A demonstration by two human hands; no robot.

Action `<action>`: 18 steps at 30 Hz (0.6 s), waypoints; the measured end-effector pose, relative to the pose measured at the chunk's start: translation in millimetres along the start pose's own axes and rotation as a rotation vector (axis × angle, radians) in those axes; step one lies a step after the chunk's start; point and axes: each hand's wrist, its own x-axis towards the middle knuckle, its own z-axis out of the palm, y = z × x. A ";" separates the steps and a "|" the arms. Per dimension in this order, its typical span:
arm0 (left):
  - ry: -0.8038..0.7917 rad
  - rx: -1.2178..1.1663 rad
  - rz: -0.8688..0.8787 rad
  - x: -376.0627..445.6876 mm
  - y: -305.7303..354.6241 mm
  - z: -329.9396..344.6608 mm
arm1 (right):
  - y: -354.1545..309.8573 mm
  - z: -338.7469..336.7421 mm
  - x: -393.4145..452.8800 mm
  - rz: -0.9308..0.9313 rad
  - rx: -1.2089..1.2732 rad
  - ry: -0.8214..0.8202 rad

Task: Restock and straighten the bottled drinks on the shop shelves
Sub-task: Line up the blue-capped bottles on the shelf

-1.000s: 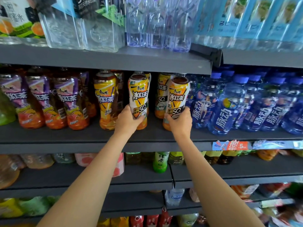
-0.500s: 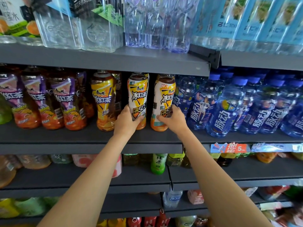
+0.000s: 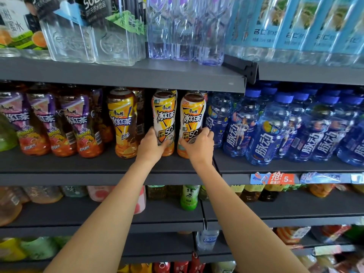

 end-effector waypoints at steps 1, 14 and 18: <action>-0.006 0.010 -0.003 0.4 0.0 -0.1 | -0.1 1.0 -0.9 0.005 0.000 0.009; 0.252 -0.236 0.220 -32.6 29.1 12.7 | -1.8 -12.2 -26.8 -0.148 0.032 -0.085; 0.221 -0.184 0.221 -26.0 21.1 -2.4 | 7.2 -34.2 -11.5 -0.253 0.115 -0.393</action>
